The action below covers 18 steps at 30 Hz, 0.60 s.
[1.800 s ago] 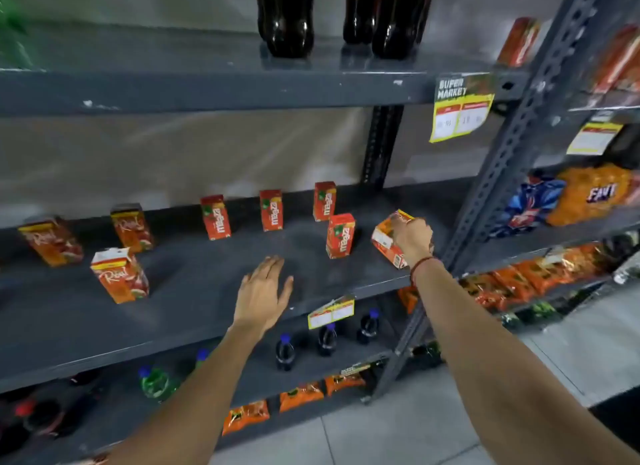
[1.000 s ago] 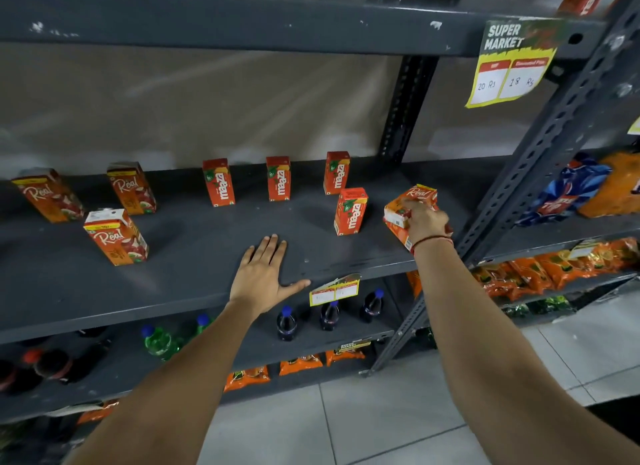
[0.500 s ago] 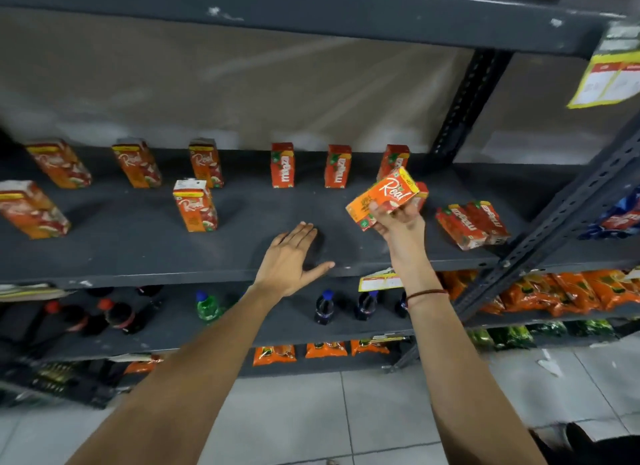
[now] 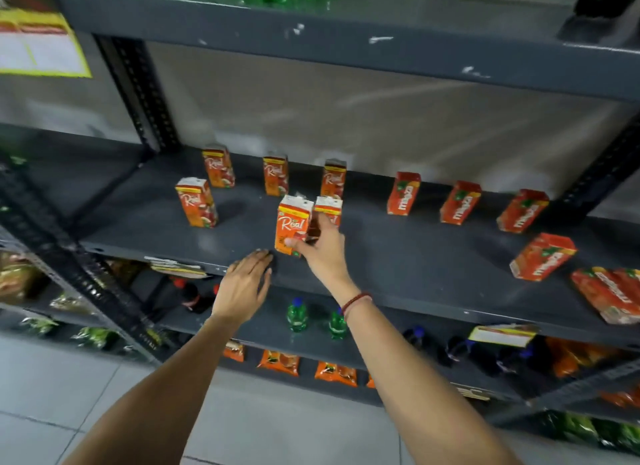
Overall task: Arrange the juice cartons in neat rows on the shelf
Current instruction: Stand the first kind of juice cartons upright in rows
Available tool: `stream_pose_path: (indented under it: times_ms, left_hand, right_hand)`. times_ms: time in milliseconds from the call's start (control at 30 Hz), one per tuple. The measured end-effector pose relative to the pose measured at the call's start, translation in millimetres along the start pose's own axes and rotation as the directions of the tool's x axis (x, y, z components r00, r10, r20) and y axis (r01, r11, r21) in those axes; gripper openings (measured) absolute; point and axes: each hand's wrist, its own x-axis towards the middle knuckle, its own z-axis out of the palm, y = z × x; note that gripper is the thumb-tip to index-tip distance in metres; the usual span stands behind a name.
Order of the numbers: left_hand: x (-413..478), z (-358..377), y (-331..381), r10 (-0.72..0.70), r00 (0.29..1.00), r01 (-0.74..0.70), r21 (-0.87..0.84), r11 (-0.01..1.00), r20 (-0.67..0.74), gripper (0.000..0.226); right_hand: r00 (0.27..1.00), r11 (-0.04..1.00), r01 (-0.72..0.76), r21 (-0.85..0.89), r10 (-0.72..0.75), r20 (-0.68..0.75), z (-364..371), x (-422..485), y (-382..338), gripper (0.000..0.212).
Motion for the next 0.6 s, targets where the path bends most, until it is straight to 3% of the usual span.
stream_pose_path:
  times_ms: [267,600]
  left_hand:
    - [2,0,-34,0.084,0.993,-0.087,0.038,0.996,0.083,0.063]
    - [1,7,-44,0.098,0.993,-0.099,0.011,0.995,0.065,0.06]
  right_hand:
    - [0.997,0.971,-0.018,-0.238,0.034,0.064,57,53,10,0.052]
    - [0.99,0.97,-0.116,-0.213,0.131,0.053,76,54,41,0.044]
